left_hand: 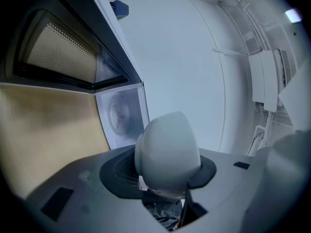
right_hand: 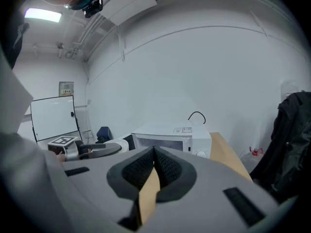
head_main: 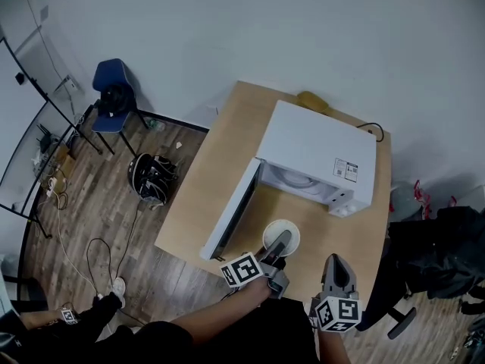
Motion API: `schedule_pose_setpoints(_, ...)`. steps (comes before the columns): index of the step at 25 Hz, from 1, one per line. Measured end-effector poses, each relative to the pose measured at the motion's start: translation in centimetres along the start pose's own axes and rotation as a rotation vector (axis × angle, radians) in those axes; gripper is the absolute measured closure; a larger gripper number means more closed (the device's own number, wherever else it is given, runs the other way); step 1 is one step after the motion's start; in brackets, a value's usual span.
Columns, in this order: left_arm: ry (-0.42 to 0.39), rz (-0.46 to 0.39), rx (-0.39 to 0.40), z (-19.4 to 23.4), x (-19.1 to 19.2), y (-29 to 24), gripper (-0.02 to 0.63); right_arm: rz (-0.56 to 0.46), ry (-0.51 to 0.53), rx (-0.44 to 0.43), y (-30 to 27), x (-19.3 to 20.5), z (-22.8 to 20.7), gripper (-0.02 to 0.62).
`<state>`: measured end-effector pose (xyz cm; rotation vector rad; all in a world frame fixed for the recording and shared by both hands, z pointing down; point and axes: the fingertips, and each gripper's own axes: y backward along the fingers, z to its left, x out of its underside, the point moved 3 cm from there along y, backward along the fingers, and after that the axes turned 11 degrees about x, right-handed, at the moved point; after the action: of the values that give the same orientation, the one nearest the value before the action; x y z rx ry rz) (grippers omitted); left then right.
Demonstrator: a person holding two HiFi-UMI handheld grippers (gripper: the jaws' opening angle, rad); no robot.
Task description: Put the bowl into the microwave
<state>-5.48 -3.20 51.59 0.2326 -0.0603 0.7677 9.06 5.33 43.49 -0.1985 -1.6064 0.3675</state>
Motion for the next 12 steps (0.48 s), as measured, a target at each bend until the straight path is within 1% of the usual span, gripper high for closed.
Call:
schedule_pose_setpoints(4,-0.034,0.010,-0.015,1.7,-1.1,-2.5,0.422,-0.009,0.002,-0.011,-3.1,-0.3,-0.8,0.537)
schedule_pose_setpoints(9,-0.034,0.017,-0.074,4.4,-1.5,-5.3,0.422,-0.001,-0.010,-0.025,-6.7,-0.9,-2.5,0.537)
schedule_pose_setpoints(12,-0.032,0.002,-0.105,6.7,-2.2,-7.2,0.422,0.007,-0.010,-0.047,-8.7,-1.2,-3.1,0.537)
